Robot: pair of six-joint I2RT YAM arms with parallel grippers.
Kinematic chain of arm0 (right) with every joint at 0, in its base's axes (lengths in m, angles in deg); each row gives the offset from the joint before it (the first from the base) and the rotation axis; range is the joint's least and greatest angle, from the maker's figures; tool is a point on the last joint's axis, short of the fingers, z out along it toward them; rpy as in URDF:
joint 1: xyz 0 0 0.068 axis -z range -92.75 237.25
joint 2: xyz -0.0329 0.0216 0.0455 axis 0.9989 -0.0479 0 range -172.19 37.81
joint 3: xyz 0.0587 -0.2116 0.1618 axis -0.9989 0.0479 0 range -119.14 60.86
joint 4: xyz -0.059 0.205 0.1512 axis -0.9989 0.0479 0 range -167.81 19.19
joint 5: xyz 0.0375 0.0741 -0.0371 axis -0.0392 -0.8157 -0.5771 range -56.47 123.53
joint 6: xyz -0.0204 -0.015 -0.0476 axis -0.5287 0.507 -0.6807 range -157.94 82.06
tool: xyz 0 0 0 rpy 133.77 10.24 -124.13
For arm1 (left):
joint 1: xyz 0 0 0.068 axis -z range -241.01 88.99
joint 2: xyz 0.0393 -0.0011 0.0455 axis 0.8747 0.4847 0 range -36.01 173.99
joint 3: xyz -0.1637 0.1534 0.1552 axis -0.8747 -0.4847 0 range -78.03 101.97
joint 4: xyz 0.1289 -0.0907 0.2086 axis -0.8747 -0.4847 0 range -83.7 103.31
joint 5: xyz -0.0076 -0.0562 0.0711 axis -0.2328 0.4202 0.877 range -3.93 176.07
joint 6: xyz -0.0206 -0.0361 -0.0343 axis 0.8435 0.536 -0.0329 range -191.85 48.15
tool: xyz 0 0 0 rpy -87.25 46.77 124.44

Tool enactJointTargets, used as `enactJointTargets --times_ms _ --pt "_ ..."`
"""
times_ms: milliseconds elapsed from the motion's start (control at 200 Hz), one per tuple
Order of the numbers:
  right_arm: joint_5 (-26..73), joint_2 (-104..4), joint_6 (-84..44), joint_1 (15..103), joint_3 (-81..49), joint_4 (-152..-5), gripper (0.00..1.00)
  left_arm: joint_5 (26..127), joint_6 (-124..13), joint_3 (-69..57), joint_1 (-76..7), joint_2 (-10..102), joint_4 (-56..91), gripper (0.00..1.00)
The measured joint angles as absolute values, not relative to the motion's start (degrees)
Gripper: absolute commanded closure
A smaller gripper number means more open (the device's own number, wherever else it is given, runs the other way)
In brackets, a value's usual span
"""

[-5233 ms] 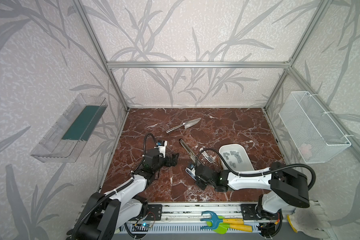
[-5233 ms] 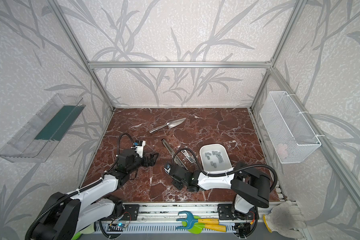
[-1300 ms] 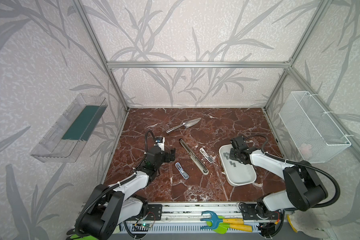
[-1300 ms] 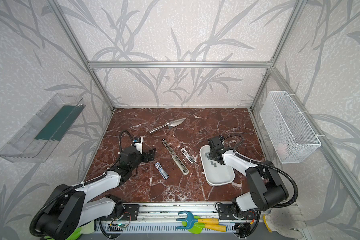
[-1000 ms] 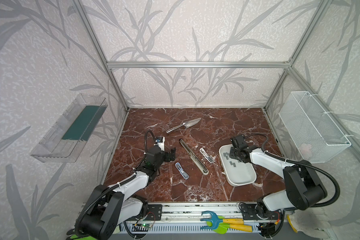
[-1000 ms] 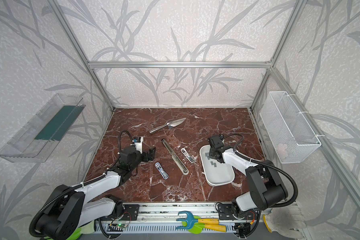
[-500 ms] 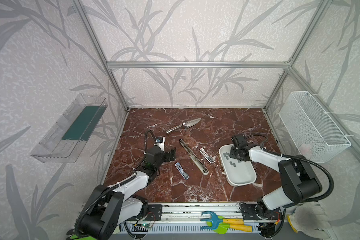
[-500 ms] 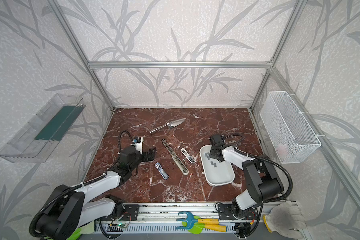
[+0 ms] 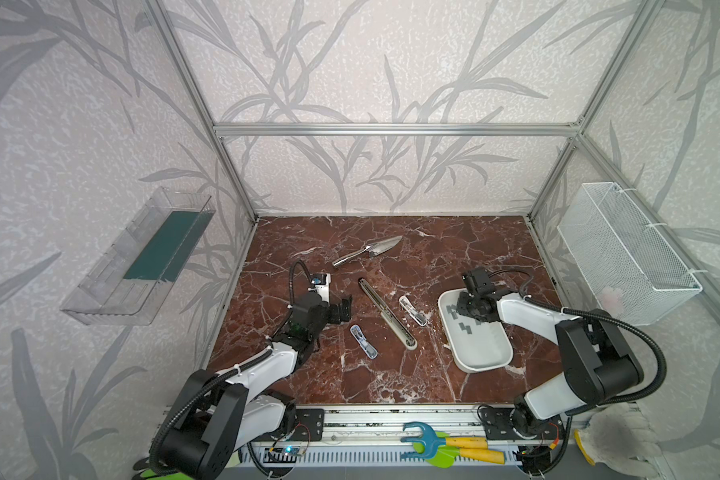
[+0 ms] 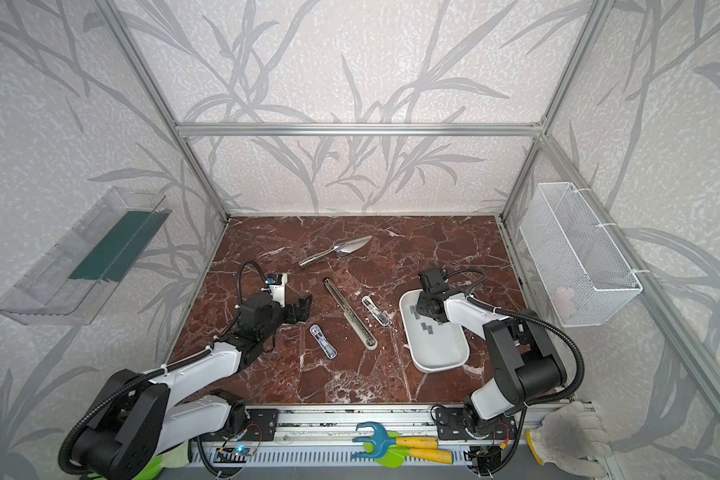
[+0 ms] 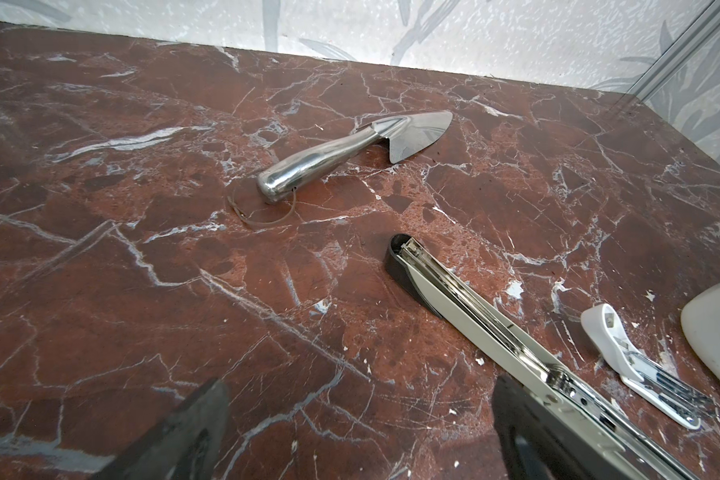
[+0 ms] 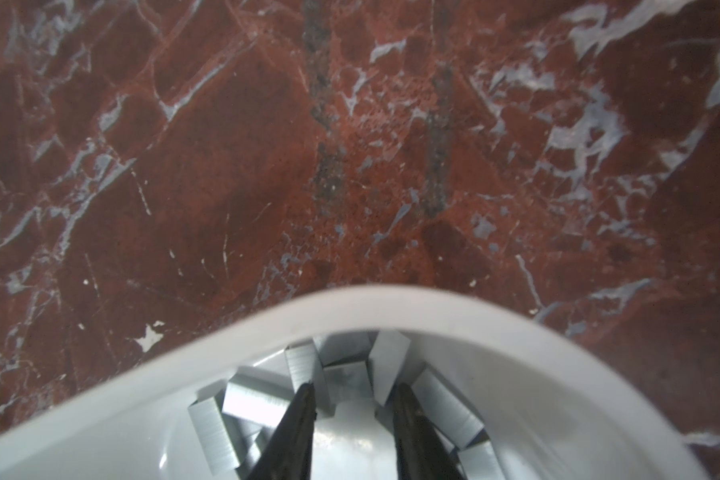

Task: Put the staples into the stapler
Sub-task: 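Lower the right gripper into the tray and close on a grey staple strip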

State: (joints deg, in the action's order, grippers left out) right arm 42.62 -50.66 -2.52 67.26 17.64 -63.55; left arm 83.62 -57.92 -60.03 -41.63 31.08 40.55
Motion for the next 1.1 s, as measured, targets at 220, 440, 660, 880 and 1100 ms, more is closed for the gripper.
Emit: enactJointTargets --times_ms 220,440,660,880,1100 --pt "42.8 -49.4 -1.7 66.5 18.6 -62.4 0.65 83.1 -57.9 -60.1 -41.6 30.6 41.1 0.01" --pt "45.1 -46.9 -1.1 66.5 18.9 -60.4 0.6 83.0 -57.9 -60.2 -41.6 30.4 41.2 0.01" --pt "46.6 -47.0 -1.1 66.6 17.9 -59.2 0.57 83.0 -57.9 -60.2 -41.6 30.4 41.2 0.01" --pt "46.6 -49.2 -1.1 66.8 17.0 -59.1 0.53 83.0 -57.9 -60.2 -41.6 30.3 41.2 0.01" --pt "46.1 -49.2 -1.1 66.8 17.6 -59.2 0.52 83.0 -57.9 -60.2 -41.6 30.3 41.2 0.01"
